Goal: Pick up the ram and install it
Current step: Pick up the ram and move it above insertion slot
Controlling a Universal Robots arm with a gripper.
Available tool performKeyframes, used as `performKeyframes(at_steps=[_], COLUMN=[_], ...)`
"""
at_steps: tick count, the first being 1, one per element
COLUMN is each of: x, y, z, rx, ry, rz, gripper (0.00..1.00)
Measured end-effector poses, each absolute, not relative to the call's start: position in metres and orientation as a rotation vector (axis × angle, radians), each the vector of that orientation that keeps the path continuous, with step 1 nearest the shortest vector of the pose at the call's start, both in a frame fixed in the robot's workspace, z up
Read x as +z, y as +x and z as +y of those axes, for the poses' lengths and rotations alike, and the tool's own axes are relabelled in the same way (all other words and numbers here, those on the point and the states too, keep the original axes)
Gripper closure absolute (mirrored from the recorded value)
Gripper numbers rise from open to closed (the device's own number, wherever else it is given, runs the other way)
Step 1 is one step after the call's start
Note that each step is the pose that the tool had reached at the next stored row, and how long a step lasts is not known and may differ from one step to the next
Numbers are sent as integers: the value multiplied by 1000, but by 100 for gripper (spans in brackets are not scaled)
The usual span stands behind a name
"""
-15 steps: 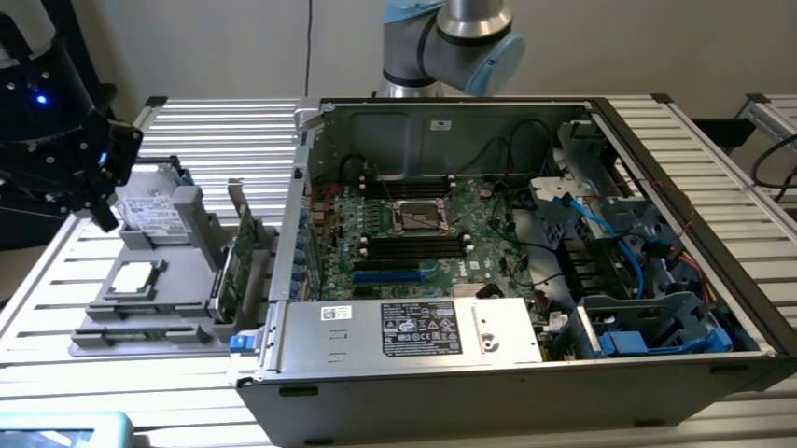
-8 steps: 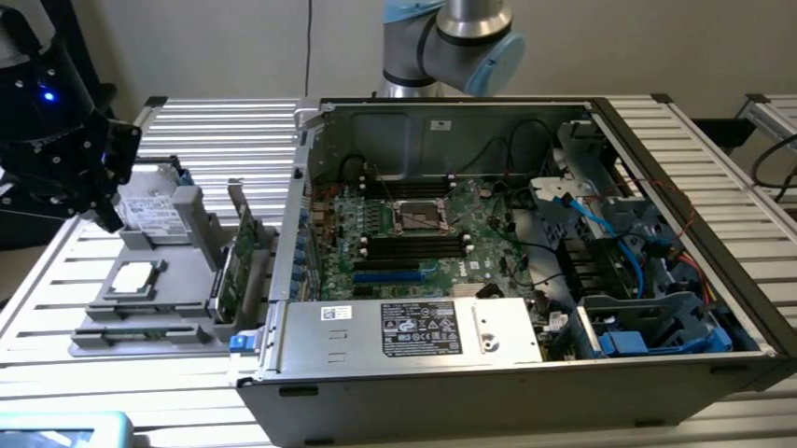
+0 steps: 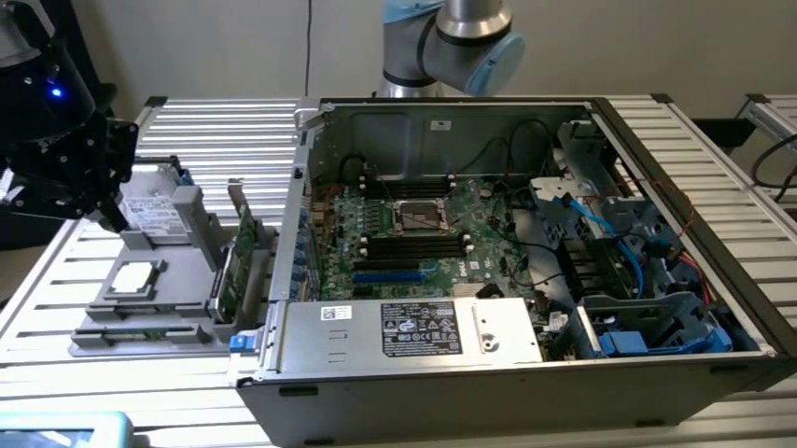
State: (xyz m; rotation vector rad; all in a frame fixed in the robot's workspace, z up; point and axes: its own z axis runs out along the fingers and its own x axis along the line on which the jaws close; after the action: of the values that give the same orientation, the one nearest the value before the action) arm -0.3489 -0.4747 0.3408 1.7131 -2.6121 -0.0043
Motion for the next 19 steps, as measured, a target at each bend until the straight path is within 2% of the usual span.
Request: performKeyframes(at_steps=[5,12,19], x=[341,340,340], y=[-349,-349,-349], z=[-475,-475,-475], rx=[-4,-46,-58], ry=[1833,1990,2143], rz=[-2539,-2443,-2314], gripper=[89,89,89])
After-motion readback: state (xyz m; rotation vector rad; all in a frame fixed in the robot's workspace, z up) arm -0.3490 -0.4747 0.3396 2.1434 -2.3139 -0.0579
